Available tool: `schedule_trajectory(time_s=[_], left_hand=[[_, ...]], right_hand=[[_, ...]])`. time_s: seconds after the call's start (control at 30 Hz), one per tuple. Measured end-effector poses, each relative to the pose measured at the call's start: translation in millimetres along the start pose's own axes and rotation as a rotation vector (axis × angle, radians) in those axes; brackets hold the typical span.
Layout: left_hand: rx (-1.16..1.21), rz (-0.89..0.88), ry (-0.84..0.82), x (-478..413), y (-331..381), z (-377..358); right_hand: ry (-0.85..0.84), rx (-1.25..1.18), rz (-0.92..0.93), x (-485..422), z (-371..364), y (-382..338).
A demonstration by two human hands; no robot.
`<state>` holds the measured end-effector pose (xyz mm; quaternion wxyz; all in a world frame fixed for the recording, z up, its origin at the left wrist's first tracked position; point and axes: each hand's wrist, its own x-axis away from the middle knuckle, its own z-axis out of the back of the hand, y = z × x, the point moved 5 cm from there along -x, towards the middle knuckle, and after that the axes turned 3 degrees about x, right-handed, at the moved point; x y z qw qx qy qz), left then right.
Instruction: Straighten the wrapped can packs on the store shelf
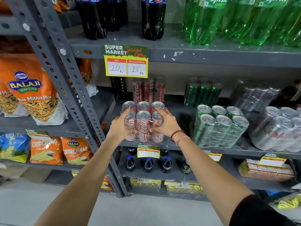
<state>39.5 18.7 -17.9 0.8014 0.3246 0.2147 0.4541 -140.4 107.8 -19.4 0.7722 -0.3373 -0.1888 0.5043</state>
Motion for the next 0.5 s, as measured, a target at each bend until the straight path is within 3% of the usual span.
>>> schedule_trajectory(time_s=[0.33, 0.43, 0.5], left_hand=[[-0.068, 0.031, -0.008, 4.1, 3.7, -2.4], [-0.186, 0.038, -0.020, 10.1, 16.5, 4.8], [-0.220, -0.049, 0.044, 10.0, 35.5, 16.6]], right_hand=[[-0.060, 0.048, 0.003, 8.1, 3.5, -5.7], [0.027, 0.101, 0.064, 22.6, 21.4, -27.8], [0.141, 0.089, 0.156, 33.6, 45.8, -44.9]])
